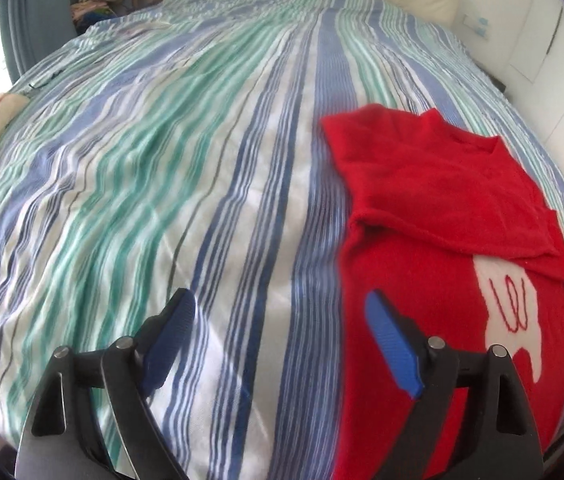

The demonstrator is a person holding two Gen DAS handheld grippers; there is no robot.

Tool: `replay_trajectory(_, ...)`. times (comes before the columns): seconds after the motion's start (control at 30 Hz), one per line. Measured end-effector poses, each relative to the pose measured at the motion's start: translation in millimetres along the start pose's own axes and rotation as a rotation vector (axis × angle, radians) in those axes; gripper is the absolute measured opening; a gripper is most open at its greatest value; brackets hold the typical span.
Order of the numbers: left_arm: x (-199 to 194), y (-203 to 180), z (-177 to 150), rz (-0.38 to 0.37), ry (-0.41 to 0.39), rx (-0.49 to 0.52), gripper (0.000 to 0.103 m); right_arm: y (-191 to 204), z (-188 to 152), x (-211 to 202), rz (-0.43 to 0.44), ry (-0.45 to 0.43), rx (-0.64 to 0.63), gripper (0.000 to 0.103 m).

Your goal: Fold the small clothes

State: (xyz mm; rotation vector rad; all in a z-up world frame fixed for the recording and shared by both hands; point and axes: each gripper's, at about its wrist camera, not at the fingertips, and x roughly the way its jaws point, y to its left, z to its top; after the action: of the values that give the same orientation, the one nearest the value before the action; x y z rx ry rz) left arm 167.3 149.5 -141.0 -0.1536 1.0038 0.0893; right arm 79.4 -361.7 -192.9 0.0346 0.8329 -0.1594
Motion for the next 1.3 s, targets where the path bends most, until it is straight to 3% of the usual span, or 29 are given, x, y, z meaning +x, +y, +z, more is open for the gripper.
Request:
replay_trajectory(0.23,-6,12,-12,0.122,-0.034,0.009,0.088,0,0,0,0.0,-0.002,0.0,0.103)
replay_trajectory(0.47,-1,10,-17,0.157,-0.054,0.031,0.088,0,1,0,-0.002,-0.003,-0.001,0.103)
replay_trajectory(0.67,4,10,-19,0.16,-0.05,0.042,0.088,0,0,0,-0.002,-0.004,-0.001,0.103)
replay_trajectory(0.9,18,20,-24,0.114,-0.006,-0.013,0.089,-1,1,-1,-0.001,-0.007,-0.001,0.103)
replay_trajectory(1.1,36,35,-29,0.059,0.044,-0.086,0.098,-1,1,-1,-0.002,-0.009,-0.001,0.103)
replay_trajectory(1.3,40,26,-32,0.086,0.038,-0.041,0.102,-1,0,-2,-0.004,-0.012,-0.001,0.103)
